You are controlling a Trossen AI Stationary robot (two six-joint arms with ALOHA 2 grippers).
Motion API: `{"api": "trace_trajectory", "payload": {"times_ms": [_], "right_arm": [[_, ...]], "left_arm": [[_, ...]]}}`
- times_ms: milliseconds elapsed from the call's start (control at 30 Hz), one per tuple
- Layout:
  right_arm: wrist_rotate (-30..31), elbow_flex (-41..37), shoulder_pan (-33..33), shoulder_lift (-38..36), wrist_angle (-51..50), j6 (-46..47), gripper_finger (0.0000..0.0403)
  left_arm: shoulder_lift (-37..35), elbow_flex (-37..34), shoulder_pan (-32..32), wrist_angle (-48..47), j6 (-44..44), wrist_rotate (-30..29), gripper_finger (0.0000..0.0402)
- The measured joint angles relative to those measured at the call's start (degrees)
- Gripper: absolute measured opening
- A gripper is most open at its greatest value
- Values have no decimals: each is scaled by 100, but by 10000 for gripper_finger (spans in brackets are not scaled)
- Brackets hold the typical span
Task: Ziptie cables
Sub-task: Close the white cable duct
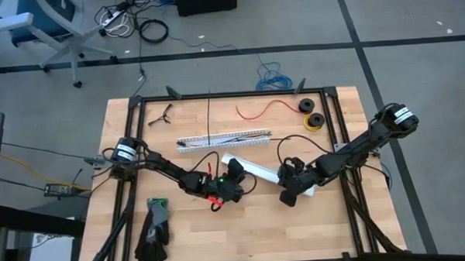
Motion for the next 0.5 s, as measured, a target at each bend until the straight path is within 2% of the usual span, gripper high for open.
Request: {"api": "trace_trajectory", "payload": {"times_ms": [233, 500], "right_arm": [[7, 9, 0, 0, 601, -376, 0], [40, 9, 0, 0, 723, -523, 0]], "left_arm": [[10, 32, 127, 25, -99, 133, 143], [10, 40, 146, -68, -111, 224, 135]]}}
